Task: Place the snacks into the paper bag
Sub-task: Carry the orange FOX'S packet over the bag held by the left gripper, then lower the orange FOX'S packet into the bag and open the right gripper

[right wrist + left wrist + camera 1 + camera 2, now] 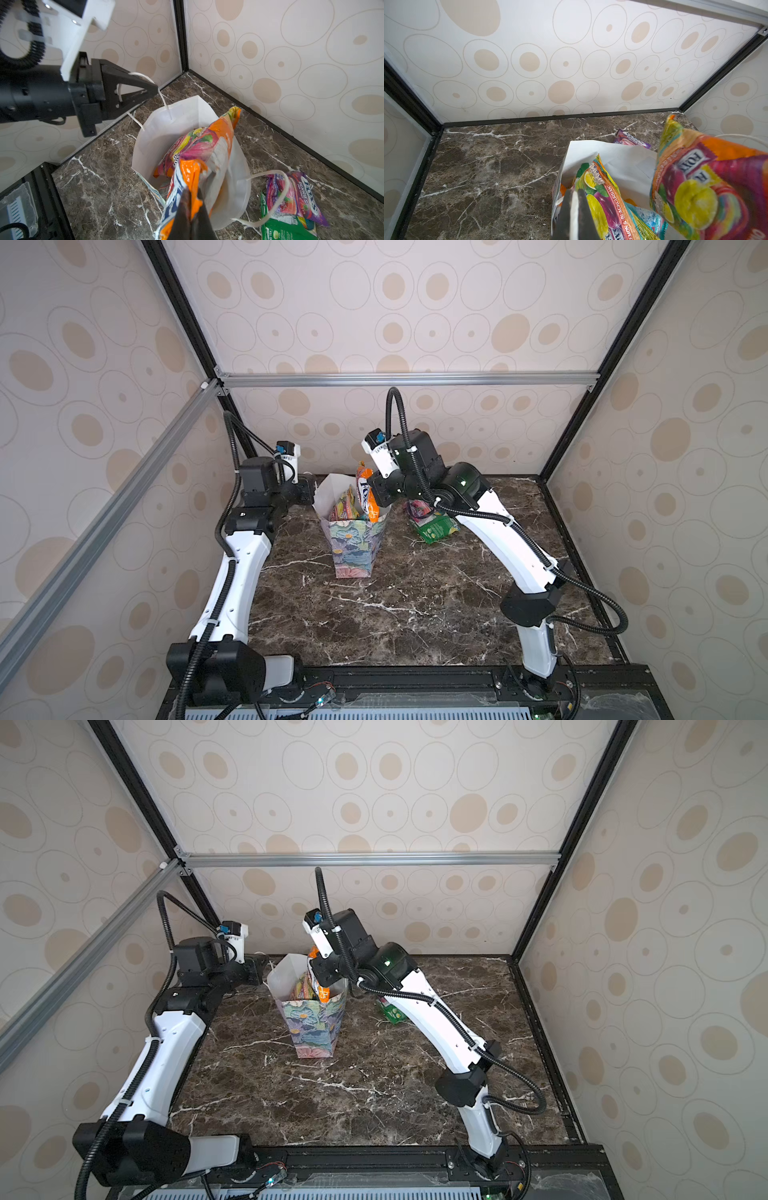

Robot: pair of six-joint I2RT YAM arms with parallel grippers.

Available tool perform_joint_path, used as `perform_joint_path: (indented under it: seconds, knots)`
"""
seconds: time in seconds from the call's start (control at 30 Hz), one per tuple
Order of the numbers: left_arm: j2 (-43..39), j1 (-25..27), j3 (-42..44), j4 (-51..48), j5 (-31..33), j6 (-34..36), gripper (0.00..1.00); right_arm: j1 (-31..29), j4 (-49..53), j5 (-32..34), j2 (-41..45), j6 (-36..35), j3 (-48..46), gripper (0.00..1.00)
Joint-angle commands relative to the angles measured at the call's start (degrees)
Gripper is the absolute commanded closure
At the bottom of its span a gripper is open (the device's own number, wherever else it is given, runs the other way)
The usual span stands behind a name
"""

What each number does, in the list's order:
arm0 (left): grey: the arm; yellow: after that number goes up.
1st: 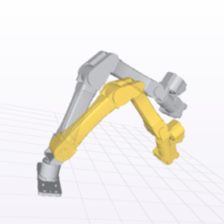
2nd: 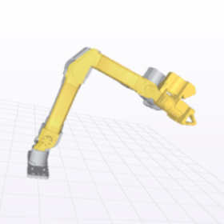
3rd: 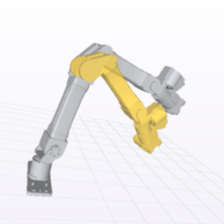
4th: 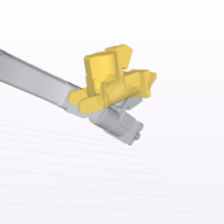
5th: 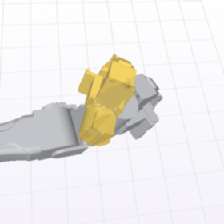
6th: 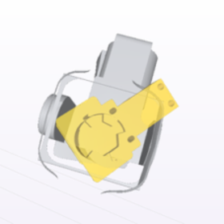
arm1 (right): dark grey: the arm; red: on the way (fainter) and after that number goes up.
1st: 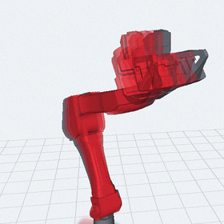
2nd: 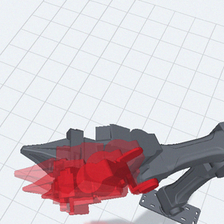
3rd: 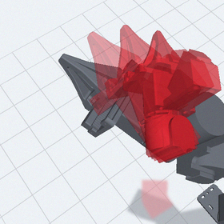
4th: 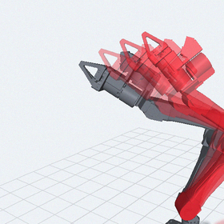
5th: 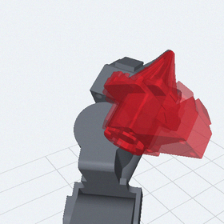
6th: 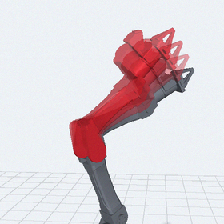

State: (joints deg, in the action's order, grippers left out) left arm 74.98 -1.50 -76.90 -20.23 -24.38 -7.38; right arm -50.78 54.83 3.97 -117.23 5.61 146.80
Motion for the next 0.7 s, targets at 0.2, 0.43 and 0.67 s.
perform_joint_path:
  seconds: [0.2, 0.43, 0.67]
  knots:
    - [-2.1, 0.1, -1.0, 3.4, -1.7, 0.3, 1.00, 1.6, 1.3, 1.3, -0.5, 2.4, 2.4, 1.00]
    - [-2.0, 0.1, -0.9, 3.4, -1.7, 0.3, 1.00, 2.4, 1.4, -0.3, -2.3, 3.6, 2.5, 1.00]
    - [-1.9, 0.1, -1.0, 3.4, -1.8, 0.3, 1.00, 3.5, 1.3, -1.9, -3.3, 4.9, 3.0, 1.00]
